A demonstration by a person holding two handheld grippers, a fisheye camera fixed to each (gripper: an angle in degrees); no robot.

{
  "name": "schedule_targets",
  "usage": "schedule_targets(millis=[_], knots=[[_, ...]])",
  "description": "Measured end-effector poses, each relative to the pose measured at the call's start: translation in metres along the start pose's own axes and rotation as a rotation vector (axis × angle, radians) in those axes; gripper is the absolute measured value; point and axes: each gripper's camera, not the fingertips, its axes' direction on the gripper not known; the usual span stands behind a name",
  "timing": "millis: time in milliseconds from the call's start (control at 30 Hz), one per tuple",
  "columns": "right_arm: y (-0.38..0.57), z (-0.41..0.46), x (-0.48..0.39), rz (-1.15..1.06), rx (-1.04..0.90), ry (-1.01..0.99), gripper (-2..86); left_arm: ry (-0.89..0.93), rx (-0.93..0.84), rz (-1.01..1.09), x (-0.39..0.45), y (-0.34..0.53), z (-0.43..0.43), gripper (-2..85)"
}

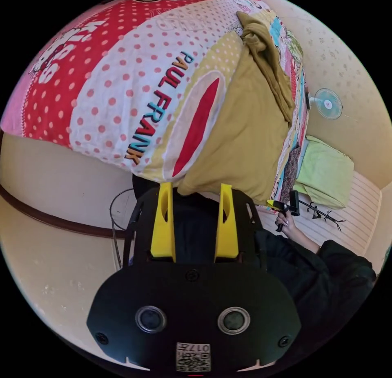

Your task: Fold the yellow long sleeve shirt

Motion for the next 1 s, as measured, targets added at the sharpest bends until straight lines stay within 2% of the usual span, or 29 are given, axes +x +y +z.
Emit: schedule_targets(millis=[133,200,267,400,500,567,667,767,1000], knots=[[-0.012,-0.002,0.003,0.034,-0.052,0.017,5.6,-0.001,-0.059,-0.042,-0.003,-0.023,0.007,8.7],[-0.009,-0.014,0.0,-0.029,-0.053,-0.034,4.2,0.116,-0.005,-0.008,0.003,-0.017,-0.01,6.0],[-0.003,-0.032,-0.004,-0.117,-0.053,-0.159,3.6,0.314,0.048,0.071,0.023,0.002,-0.041,4.8],[0.034,-0.085,-0.01,-0.245,-0.026,-0.334,2.9,0.398,0.09,0.131,0.054,0.05,-0.085,4.1],[0.076,-0.121,0.002,-0.267,0.022,-0.429,2.7,0.6,0.13,0.002,0.049,0.096,-0.1,4.1],[0.108,-0.132,0.018,-0.232,0.06,-0.454,2.7,0.816,0.221,-0.152,0.037,0.139,-0.093,4.1],[0.151,-0.13,0.054,-0.109,0.162,-0.594,2.6,0.938,0.261,-0.295,0.029,0.165,-0.071,4.1],[0.151,-0.129,0.064,-0.086,0.308,-0.722,2.5,0.926,0.245,-0.281,0.033,0.139,-0.071,4.1],[-0.016,-0.156,0.008,-0.331,0.406,-0.856,3.2,0.909,0.351,-0.087,0.067,-0.02,-0.131,4.4]])
